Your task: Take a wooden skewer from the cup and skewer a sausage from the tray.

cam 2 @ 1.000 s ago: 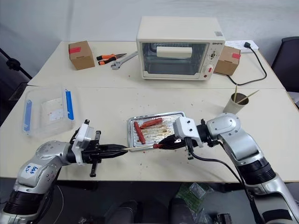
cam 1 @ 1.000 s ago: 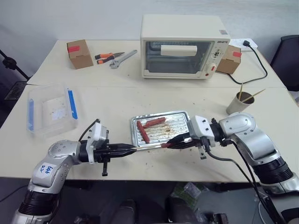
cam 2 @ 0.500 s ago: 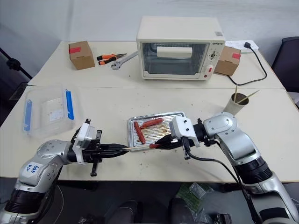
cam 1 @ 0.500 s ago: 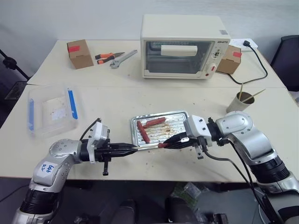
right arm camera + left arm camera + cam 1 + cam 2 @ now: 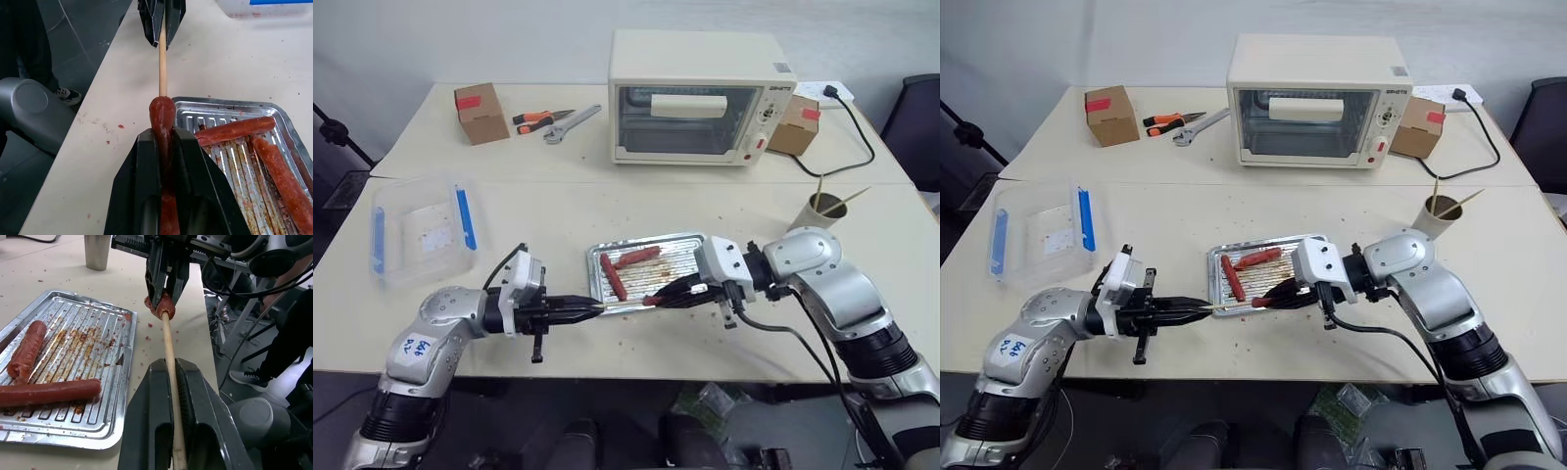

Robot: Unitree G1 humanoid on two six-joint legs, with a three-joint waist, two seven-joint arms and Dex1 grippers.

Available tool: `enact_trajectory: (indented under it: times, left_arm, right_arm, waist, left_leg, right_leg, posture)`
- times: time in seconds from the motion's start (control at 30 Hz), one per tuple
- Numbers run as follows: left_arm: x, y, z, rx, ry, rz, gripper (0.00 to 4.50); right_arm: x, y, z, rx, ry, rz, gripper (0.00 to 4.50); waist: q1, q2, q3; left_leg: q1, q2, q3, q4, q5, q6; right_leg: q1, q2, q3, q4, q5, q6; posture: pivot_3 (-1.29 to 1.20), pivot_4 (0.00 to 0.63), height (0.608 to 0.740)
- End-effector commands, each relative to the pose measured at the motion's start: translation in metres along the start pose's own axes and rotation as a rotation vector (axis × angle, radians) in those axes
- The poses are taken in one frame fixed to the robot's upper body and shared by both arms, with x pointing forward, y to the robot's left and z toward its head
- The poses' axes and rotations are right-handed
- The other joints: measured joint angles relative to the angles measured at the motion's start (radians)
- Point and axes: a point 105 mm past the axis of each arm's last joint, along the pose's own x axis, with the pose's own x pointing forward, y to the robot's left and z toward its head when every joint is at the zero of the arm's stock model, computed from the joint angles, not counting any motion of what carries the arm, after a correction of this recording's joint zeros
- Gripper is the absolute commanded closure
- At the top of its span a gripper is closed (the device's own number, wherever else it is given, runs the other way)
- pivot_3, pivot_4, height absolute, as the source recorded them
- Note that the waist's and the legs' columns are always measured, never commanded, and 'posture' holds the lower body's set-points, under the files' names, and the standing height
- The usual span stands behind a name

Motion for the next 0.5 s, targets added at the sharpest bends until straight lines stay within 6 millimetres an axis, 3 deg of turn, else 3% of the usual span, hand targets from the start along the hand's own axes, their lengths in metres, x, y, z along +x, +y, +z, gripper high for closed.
enact_trajectory:
  times: [0.03,0.3,0.5]
  left_arm:
    - [0.021,-0.007,0.006,0.040,-0.015,-0.096,4.50]
    - [0.038,-0.005,0.012,0.061,-0.056,-0.148,4.50]
    - [0.040,-0.006,0.013,0.060,-0.057,-0.150,4.50]
  right_arm:
    - [0.018,0.006,0.029,-0.102,-0.092,0.072,4.38]
    - [0.021,0.006,0.031,-0.107,-0.109,0.086,4.38]
    - [0.018,0.011,0.028,-0.075,-0.104,0.092,4.38]
  waist:
    - [0.000,0.000,0.000]
    - [0.000,0.000,0.000]
    - [0.000,0.000,0.000]
  left_leg:
    - [0.000,0.000,0.000,0.000,0.000,0.000]
    - [0.000,0.000,0.000,0.001,0.000,0.000]
    - [0.000,0.000,0.000,0.001,0.000,0.000]
  right_leg:
    - [0.000,0.000,0.000,0.000,0.000,0.000]
    - [0.000,0.000,0.000,0.001,0.000,0.000]
    - [0.000,0.000,0.000,0.001,0.000,0.000]
  posture:
    - [0.00,0.150,0.740]
    - [0.00,0.150,0.740]
    - [0.00,0.150,0.740]
